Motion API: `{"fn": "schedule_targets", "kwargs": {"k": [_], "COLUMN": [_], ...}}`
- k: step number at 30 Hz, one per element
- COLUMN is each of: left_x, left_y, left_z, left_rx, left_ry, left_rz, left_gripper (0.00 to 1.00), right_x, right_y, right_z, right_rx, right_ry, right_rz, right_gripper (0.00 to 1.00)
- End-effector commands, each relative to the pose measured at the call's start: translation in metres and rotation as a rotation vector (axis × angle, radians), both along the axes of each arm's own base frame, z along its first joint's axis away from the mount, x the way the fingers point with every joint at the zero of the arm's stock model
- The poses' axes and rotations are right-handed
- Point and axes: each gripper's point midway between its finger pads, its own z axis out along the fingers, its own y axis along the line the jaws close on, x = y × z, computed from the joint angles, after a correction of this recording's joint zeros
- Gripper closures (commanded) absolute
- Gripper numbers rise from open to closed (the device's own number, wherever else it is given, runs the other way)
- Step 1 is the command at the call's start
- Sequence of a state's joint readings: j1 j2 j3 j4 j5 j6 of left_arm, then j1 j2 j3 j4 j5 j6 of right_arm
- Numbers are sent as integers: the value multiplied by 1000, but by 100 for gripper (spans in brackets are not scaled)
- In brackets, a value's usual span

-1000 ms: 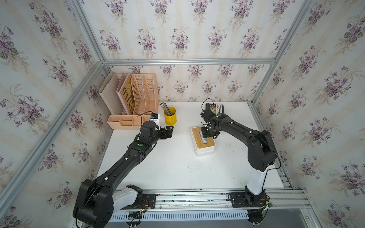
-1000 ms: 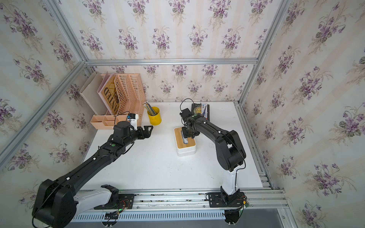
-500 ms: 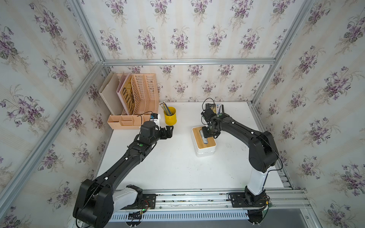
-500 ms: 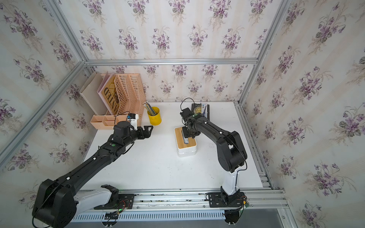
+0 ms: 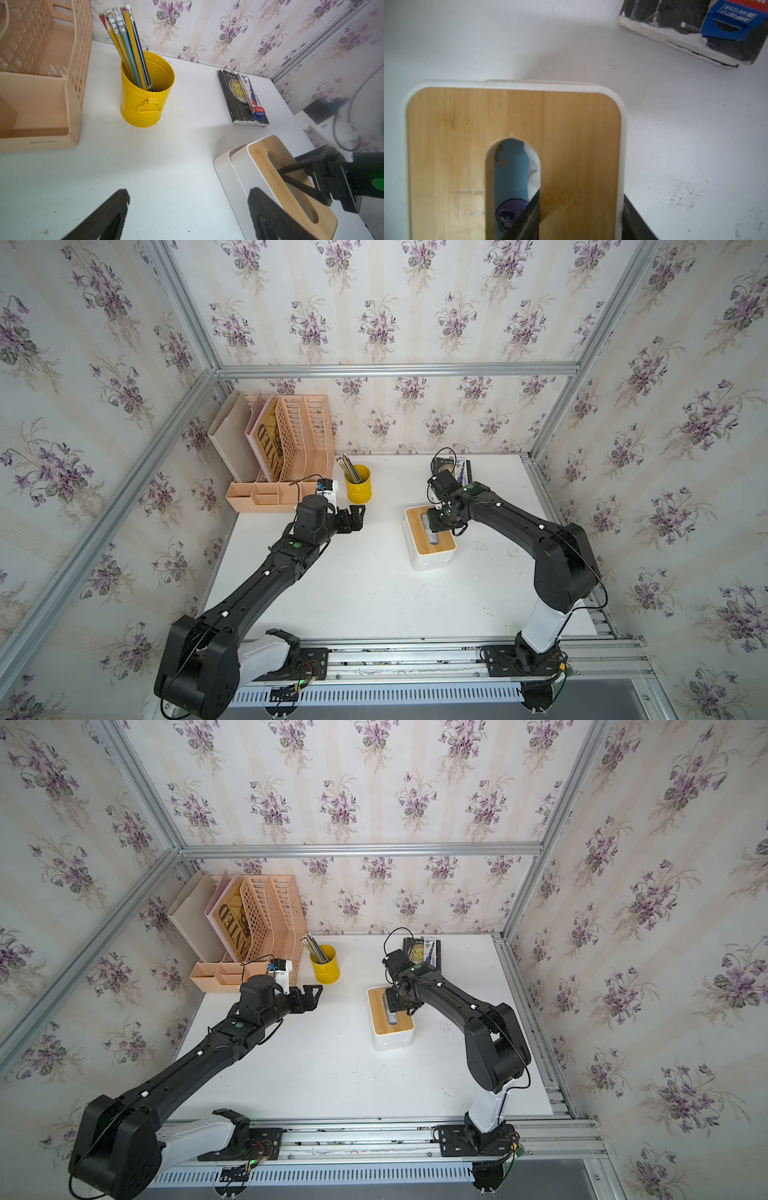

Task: Put the tissue paper into the tissue box
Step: Adjust the box lid on the tissue box.

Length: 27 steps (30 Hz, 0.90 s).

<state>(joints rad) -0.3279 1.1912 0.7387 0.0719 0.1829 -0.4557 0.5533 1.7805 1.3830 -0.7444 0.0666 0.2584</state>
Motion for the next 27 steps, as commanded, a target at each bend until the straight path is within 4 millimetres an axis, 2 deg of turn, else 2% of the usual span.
{"fn": "schedule_targets", "kwargs": {"k": [1,9,20,27], "left_x": [4,5,6,6], "left_y": [-3,-4,-4,-4], "left_z": [11,10,9,8], "left_rx": [-15,-14,-13,-12], "left_ry": [-40,-38,-35,-33], "left_rz": [-9,-10,-13,-13], "left_gripper": [6,6,6,6], "right_x": [6,9,14,15], "right_y": [3,3,5,4], "right_z": [3,0,24,17], "right_rx": [28,31,64,51], "right_ry": [-38,-52,-122,-115], "right_rz": [-19,-24,-26,-25], "right_gripper": [66,67,68,69]}}
